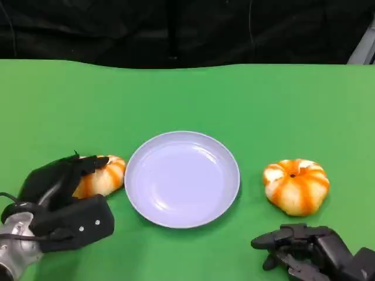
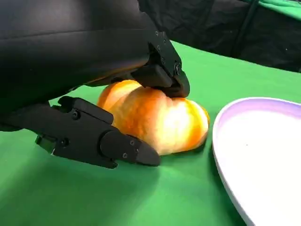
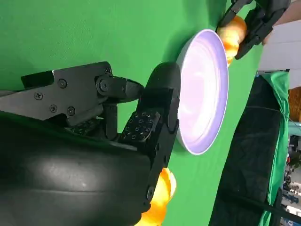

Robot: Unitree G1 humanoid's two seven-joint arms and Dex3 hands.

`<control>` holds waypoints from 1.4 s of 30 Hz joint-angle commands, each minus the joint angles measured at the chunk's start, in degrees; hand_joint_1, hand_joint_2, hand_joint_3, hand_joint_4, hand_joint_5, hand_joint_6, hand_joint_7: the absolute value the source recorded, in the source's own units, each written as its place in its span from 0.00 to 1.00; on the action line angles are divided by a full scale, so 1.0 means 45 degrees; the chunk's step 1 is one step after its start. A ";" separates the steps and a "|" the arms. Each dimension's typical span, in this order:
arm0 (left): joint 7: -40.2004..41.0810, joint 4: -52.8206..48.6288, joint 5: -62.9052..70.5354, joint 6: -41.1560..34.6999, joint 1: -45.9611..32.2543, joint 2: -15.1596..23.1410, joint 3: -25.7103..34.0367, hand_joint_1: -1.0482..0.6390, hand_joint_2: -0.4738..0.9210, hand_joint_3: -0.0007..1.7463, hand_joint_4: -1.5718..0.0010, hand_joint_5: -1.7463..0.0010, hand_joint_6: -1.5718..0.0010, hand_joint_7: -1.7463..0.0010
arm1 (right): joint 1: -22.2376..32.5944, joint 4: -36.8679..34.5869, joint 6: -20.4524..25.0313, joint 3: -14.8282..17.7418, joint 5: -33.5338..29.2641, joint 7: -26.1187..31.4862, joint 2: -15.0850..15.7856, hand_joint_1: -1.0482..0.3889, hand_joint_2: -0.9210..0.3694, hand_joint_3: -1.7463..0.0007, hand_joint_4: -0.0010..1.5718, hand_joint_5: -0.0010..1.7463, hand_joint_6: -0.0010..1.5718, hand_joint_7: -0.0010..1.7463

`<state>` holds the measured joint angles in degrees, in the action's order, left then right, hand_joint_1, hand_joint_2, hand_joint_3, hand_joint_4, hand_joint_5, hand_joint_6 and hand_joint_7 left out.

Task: Grasp the bread from the table and place it into the plate.

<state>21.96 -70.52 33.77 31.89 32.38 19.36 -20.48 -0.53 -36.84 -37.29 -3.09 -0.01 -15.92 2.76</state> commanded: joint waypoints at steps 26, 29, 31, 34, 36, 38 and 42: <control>0.0237 -0.0342 -0.0002 -0.1205 0.0090 -0.0017 -0.0406 0.58 1.00 0.04 0.56 0.23 0.13 0.95 | 0.0104 -0.0059 -0.0144 0.0067 -0.0085 0.0101 0.0163 0.69 0.00 0.77 0.51 0.64 0.71 0.15; 0.0336 -0.0326 -0.0041 -0.1250 0.0077 -0.0028 -0.0400 0.57 1.00 0.04 0.58 0.22 0.14 0.95 | 0.0126 0.0003 -0.0102 0.0063 -0.0121 0.0158 0.0151 0.69 0.00 0.77 0.51 0.64 0.71 0.15; 0.0477 -0.0341 -0.0060 -0.1331 0.0070 -0.0048 -0.0386 0.57 0.99 0.03 0.58 0.21 0.15 0.94 | 0.0145 0.0056 -0.0071 0.0053 -0.0100 0.0141 0.0143 0.69 0.00 0.77 0.51 0.64 0.71 0.15; 0.0745 -0.0343 -0.0093 -0.1441 0.0052 -0.0088 -0.0348 0.58 0.99 0.02 0.58 0.22 0.16 0.94 | 0.0136 0.0039 -0.0064 0.0055 -0.0069 0.0115 0.0143 0.69 0.00 0.77 0.51 0.64 0.71 0.15; 0.1083 -0.0324 -0.0163 -0.1520 0.0012 -0.0149 -0.0253 0.56 0.98 0.01 0.58 0.22 0.16 0.93 | 0.0113 -0.0018 -0.0089 0.0066 -0.0051 0.0090 0.0153 0.69 0.00 0.77 0.51 0.64 0.71 0.15; 0.1278 -0.0317 -0.0192 -0.1536 -0.0012 -0.0177 -0.0214 0.56 0.98 0.01 0.58 0.22 0.17 0.93 | 0.0108 -0.0036 -0.0103 0.0069 -0.0034 0.0068 0.0156 0.69 0.00 0.77 0.51 0.64 0.71 0.15; 0.2074 -0.0267 -0.0151 -0.1643 -0.0076 -0.0231 -0.0182 0.55 0.98 0.00 0.61 0.17 0.18 0.92 | 0.0159 0.0038 -0.0051 0.0070 -0.0002 0.0059 0.0134 0.70 0.00 0.77 0.51 0.63 0.71 0.15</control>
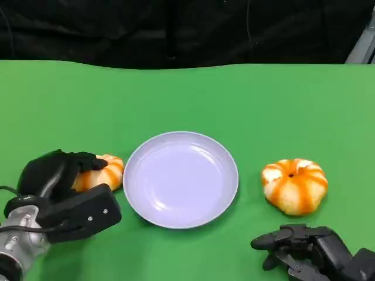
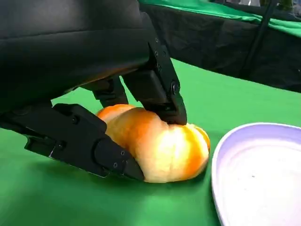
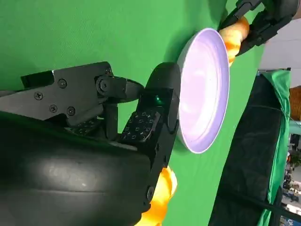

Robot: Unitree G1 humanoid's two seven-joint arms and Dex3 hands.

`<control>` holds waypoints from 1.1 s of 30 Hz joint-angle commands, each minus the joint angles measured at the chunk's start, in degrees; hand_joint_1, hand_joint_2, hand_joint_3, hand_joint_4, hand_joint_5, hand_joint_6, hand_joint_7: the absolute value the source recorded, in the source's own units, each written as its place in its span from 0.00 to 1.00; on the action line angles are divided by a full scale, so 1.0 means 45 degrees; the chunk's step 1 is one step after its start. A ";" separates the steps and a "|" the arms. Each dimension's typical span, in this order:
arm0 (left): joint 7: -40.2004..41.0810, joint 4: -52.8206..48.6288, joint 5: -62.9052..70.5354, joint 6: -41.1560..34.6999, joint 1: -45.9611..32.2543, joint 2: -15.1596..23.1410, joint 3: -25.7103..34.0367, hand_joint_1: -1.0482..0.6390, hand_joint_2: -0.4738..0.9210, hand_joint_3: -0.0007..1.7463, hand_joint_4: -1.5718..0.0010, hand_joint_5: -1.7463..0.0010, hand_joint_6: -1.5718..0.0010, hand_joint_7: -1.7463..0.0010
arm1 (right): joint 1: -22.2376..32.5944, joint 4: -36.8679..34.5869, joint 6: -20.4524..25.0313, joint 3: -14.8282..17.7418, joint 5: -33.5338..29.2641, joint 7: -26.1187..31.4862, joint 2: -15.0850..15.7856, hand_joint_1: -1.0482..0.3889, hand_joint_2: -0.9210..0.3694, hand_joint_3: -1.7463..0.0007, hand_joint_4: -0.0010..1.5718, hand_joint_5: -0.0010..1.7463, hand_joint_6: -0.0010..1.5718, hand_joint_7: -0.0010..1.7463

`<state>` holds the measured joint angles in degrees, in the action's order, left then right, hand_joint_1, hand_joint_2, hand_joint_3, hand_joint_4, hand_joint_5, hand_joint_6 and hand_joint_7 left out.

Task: Grasp the bread from the table and place it into the plate.

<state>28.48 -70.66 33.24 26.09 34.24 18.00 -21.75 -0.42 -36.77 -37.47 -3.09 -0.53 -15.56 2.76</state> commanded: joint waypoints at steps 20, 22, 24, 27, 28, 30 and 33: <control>0.2181 0.0224 -0.0098 -0.0070 -0.0663 0.0053 0.0539 0.56 0.96 0.00 0.54 0.30 0.16 0.97 | 0.0073 -0.0117 -0.0100 0.0079 0.0106 -0.0109 0.0159 0.70 0.00 0.76 0.52 0.64 0.71 0.15; 0.2305 0.0261 -0.0069 -0.0116 -0.0681 0.0031 0.0559 0.57 0.95 0.00 0.54 0.29 0.14 0.97 | 0.0085 -0.0110 -0.0104 0.0083 0.0092 -0.0095 0.0166 0.70 0.00 0.76 0.52 0.64 0.71 0.15; 0.2485 0.0290 -0.0074 -0.0120 -0.0708 0.0003 0.0594 0.57 0.95 0.00 0.54 0.28 0.14 0.97 | 0.0095 -0.0126 -0.0111 0.0105 0.0173 -0.0157 0.0149 0.70 0.00 0.76 0.51 0.64 0.71 0.15; 0.2976 0.0352 0.0006 -0.0143 -0.0746 -0.0025 0.0570 0.58 0.94 0.00 0.53 0.31 0.15 0.98 | 0.0100 -0.0128 -0.0067 0.0115 0.0215 -0.0189 0.0137 0.70 0.00 0.76 0.51 0.64 0.71 0.15; 0.3073 0.0355 0.0016 -0.0130 -0.0751 -0.0029 0.0559 0.58 0.94 0.00 0.52 0.32 0.15 0.99 | 0.0101 -0.0128 -0.0059 0.0116 0.0219 -0.0192 0.0135 0.70 0.00 0.76 0.51 0.64 0.71 0.15; 0.3479 0.0412 -0.0022 0.0303 -0.0838 -0.0033 0.0603 0.59 0.94 0.00 0.48 0.39 0.15 0.99 | 0.0093 -0.0145 -0.0128 0.0115 0.0173 -0.0155 0.0146 0.70 0.00 0.76 0.51 0.64 0.71 0.15; 0.3944 0.0430 0.0026 0.0700 -0.0894 -0.0015 0.0581 0.60 0.94 0.00 0.42 0.50 0.14 0.99 | 0.0084 -0.0164 -0.0170 0.0112 0.0162 -0.0152 0.0147 0.71 0.00 0.76 0.51 0.64 0.71 0.15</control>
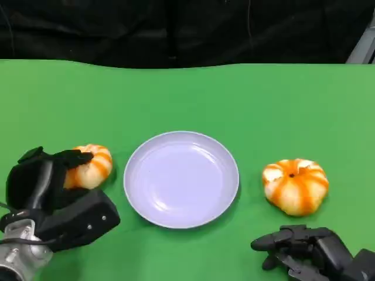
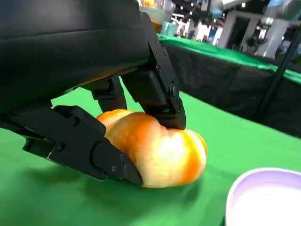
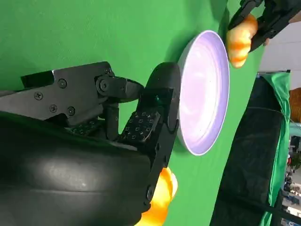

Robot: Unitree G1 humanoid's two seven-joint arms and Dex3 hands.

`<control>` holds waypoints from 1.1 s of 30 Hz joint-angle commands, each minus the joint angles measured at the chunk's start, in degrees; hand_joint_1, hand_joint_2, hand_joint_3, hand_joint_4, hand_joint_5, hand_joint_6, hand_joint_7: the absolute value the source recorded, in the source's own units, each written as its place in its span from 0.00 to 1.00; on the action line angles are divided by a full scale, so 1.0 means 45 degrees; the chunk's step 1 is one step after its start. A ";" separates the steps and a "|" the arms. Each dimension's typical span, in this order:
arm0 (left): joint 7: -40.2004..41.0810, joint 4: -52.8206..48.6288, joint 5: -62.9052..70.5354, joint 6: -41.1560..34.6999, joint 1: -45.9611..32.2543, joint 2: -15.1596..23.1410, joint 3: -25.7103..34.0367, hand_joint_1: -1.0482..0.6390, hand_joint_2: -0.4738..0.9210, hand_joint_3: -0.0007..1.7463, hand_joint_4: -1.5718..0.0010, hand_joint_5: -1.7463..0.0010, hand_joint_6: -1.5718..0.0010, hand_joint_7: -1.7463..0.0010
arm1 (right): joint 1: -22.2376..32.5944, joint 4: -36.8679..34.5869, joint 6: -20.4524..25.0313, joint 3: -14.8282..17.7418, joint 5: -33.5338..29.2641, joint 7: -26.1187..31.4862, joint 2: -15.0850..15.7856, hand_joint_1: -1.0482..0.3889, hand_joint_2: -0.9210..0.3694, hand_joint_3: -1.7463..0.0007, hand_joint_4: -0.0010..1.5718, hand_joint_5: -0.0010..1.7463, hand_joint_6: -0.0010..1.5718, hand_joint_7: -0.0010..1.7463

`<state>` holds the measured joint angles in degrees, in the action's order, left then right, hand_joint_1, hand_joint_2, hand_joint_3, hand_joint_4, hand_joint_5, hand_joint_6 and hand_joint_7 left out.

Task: Grasp the bread from the table and place it into the plate.

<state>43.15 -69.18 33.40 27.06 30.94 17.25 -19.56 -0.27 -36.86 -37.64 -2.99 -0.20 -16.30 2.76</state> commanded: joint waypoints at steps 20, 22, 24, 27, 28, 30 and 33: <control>0.0940 0.1431 -0.0172 0.2656 -0.0717 0.0274 0.0325 0.62 0.95 0.00 0.43 0.49 0.12 0.99 | -0.0027 -0.0251 -0.0147 0.0055 -0.0062 0.0180 0.0129 0.71 0.00 0.76 0.51 0.64 0.71 0.14; 0.0770 0.1761 -0.0202 0.2926 -0.0836 0.0274 0.0391 0.61 0.95 0.01 0.43 0.49 0.11 0.99 | -0.0024 -0.0214 -0.0071 0.0046 -0.0086 0.0234 0.0111 0.71 0.00 0.76 0.51 0.64 0.71 0.14; 0.0725 0.2070 -0.0109 0.3101 -0.0917 0.0266 0.0412 0.61 0.95 0.01 0.43 0.50 0.11 0.99 | -0.0068 -0.0254 -0.0104 0.0037 -0.0060 0.0221 0.0084 0.71 0.00 0.76 0.51 0.64 0.71 0.14; 0.0652 0.2261 -0.0060 0.3155 -0.0984 0.0258 0.0465 0.62 0.95 0.01 0.42 0.52 0.10 0.99 | -0.0091 -0.0266 -0.0098 0.0027 -0.0044 0.0231 0.0068 0.71 0.00 0.76 0.51 0.65 0.71 0.15; 0.0636 0.2289 -0.0057 0.3147 -0.0998 0.0258 0.0479 0.62 0.95 0.01 0.42 0.52 0.10 0.99 | -0.0091 -0.0268 -0.0099 0.0026 -0.0044 0.0232 0.0069 0.71 0.00 0.76 0.51 0.65 0.72 0.15; 0.0268 0.2672 -0.0187 0.3395 -0.1152 0.0154 0.0480 0.62 0.95 0.00 0.42 0.52 0.10 0.99 | -0.0157 -0.0348 -0.0125 0.0012 -0.0107 0.0310 0.0031 0.71 0.00 0.77 0.51 0.65 0.72 0.15; -0.0158 0.3200 -0.0214 0.3332 -0.1334 -0.0007 0.0503 0.62 0.95 0.00 0.42 0.51 0.10 0.99 | -0.0198 -0.0365 -0.0122 -0.0014 -0.0181 0.0408 0.0005 0.71 0.00 0.77 0.51 0.65 0.72 0.15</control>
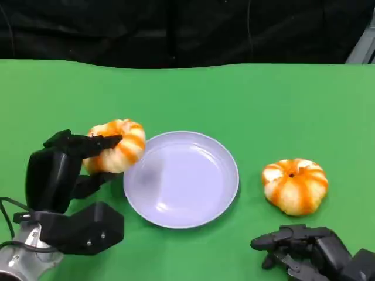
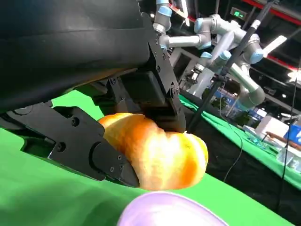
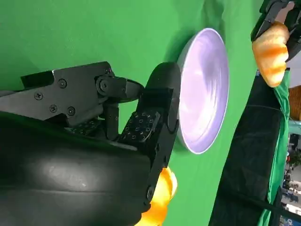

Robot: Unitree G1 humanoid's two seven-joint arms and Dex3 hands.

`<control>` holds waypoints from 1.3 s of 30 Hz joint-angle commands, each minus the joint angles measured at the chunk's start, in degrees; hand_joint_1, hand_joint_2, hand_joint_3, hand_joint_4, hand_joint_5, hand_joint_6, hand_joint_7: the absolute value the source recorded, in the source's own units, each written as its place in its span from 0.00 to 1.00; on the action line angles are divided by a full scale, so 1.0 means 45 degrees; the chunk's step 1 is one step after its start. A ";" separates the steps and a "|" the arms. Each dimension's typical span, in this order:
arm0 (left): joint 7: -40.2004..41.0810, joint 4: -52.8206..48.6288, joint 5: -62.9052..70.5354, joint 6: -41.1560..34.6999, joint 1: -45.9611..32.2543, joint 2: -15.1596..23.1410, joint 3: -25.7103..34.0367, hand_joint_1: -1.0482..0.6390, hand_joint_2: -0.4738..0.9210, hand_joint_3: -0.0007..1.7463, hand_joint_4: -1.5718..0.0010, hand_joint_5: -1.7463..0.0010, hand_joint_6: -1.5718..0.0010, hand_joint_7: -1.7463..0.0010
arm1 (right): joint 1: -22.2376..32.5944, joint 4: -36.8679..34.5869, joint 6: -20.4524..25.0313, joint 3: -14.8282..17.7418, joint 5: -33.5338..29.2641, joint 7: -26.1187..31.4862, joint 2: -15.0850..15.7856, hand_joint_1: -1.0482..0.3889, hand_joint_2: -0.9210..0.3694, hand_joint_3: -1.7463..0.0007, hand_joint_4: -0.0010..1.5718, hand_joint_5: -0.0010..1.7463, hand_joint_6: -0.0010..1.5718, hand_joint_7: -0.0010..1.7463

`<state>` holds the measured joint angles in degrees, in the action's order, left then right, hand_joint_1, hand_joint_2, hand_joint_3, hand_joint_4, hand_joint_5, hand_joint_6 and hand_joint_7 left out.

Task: Grasp the bread from the table and place it into the plate.

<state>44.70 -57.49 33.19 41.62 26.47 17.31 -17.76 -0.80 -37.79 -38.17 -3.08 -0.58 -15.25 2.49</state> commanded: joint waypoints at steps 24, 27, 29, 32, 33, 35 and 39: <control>-0.1750 0.0743 0.0324 0.0131 -0.0136 -0.1378 -0.0385 0.64 0.96 0.01 0.40 0.55 0.11 1.00 | 0.0214 0.0181 0.0043 -0.0088 0.0076 0.0059 -0.0032 0.71 0.00 0.78 0.52 0.67 0.72 0.15; -0.1733 0.0419 0.0486 0.0066 0.0098 -0.1593 -0.0642 0.63 0.97 0.01 0.39 0.57 0.10 1.00 | 0.0215 0.0116 -0.0044 -0.0084 0.0059 0.0082 -0.0050 0.70 0.00 0.78 0.52 0.68 0.72 0.15; -0.1715 0.0308 0.0530 0.0052 0.0184 -0.1648 -0.0733 0.63 0.97 0.01 0.39 0.56 0.10 1.00 | 0.0210 0.0100 -0.0079 -0.0085 0.0054 0.0085 -0.0050 0.70 0.00 0.78 0.52 0.68 0.73 0.15; -0.1855 0.0144 0.0559 0.0001 0.0287 -0.1775 -0.0832 0.63 0.97 0.01 0.40 0.55 0.10 1.00 | 0.0281 0.0261 0.0082 -0.0097 0.0047 0.0098 -0.0044 0.70 0.00 0.78 0.52 0.68 0.73 0.15; -0.1861 0.0111 0.0557 0.0001 0.0306 -0.1787 -0.0852 0.63 0.97 0.01 0.40 0.55 0.10 1.00 | 0.0290 0.0282 0.0103 -0.0098 0.0046 0.0100 -0.0043 0.70 0.00 0.78 0.52 0.68 0.73 0.15; -0.1835 0.0073 0.0542 0.0012 0.0328 -0.1783 -0.0884 0.63 0.97 0.01 0.40 0.54 0.10 1.00 | 0.0295 0.0293 0.0111 -0.0099 0.0046 0.0100 -0.0043 0.70 0.00 0.78 0.52 0.69 0.73 0.15; -0.2286 -0.0352 0.0628 -0.0434 0.0617 -0.1957 -0.1139 0.62 0.98 0.02 0.41 0.55 0.11 1.00 | 0.0252 0.0180 0.0001 -0.0100 -0.0008 0.0166 -0.0063 0.70 0.00 0.78 0.51 0.69 0.73 0.15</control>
<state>35.77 -57.84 35.76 40.75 28.13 8.47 -22.39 -0.03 -36.74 -38.06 -3.74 -0.63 -14.90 1.79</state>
